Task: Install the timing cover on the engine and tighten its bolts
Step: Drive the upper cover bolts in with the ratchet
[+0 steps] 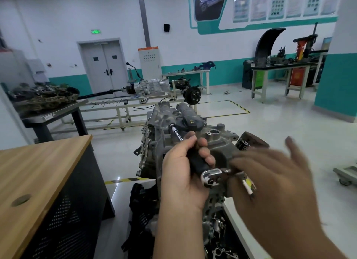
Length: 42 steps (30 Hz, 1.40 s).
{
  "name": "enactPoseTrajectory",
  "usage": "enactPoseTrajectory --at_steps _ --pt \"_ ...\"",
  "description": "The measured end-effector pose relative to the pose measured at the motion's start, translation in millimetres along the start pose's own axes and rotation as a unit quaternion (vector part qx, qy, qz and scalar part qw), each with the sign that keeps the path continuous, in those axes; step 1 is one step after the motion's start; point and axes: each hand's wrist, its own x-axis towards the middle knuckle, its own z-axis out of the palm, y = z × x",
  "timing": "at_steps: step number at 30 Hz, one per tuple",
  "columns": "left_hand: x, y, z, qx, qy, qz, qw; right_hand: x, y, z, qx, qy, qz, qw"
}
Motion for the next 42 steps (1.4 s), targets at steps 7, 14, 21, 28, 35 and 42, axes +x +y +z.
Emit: enactPoseTrajectory --at_steps 7,14,21,28,35,42 --pt "7.0 0.2 2.1 -0.042 0.004 -0.054 0.998 -25.0 7.1 16.3 0.1 -0.038 0.018 0.994" --pt "8.1 10.7 8.5 -0.024 -0.005 -0.075 0.997 -29.8 6.6 17.7 0.109 -0.022 0.015 0.994" --pt "7.7 6.2 -3.4 -0.077 -0.057 -0.072 0.993 -23.7 20.2 16.6 0.117 0.05 0.002 0.992" --pt "4.6 12.4 0.9 -0.128 -0.086 -0.023 0.988 -35.3 8.7 23.3 0.192 0.014 0.024 0.981" --pt "-6.9 3.1 -19.0 -0.066 -0.074 -0.024 0.995 -14.3 13.0 16.7 0.134 0.061 0.009 0.989" --pt "-1.8 8.7 -8.7 -0.012 -0.034 0.006 0.999 -26.0 -4.8 16.2 0.152 0.017 0.041 0.987"
